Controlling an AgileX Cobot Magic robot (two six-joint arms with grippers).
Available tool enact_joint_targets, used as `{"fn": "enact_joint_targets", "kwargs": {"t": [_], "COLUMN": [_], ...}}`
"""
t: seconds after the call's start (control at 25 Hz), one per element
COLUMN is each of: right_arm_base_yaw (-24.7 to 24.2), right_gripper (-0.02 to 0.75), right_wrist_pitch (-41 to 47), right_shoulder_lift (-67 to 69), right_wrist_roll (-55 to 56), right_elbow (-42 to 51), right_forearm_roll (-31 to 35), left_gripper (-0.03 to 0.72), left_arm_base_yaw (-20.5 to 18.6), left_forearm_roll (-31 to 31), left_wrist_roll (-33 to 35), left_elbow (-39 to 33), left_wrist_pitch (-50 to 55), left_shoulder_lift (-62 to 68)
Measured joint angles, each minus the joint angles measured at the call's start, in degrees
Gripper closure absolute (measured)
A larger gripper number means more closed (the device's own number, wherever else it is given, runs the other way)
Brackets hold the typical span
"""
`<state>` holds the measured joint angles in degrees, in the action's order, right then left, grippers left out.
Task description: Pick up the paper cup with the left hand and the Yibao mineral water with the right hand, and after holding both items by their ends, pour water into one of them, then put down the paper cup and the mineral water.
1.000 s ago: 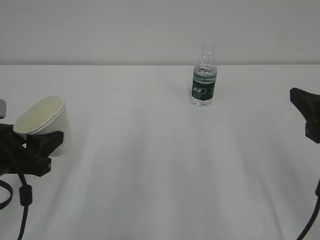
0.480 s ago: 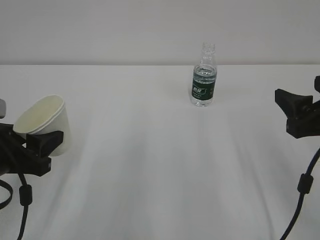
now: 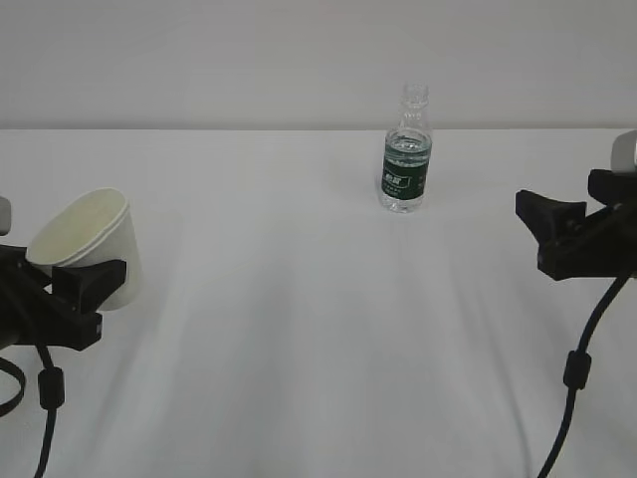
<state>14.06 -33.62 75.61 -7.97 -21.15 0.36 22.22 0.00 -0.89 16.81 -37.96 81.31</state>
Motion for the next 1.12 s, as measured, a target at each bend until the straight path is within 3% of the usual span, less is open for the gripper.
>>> {"fn": "enact_joint_targets", "kwargs": {"t": [1.12], "right_arm_base_yaw": [0.00], "right_gripper": [0.146], "right_wrist_pitch": [-21.21], "right_shoulder_lift": [18.15], "right_wrist_roll": [3.11], "right_elbow": [-0.35], "right_forearm_roll": [-4.15], "left_gripper": [0.315], "left_arm_base_yaw": [0.00], "left_forearm_roll": [0.00], "left_wrist_roll": [0.00], "left_elbow": [0.00], "left_wrist_pitch": [0.01], "left_shoulder_lift": [0.00]}}
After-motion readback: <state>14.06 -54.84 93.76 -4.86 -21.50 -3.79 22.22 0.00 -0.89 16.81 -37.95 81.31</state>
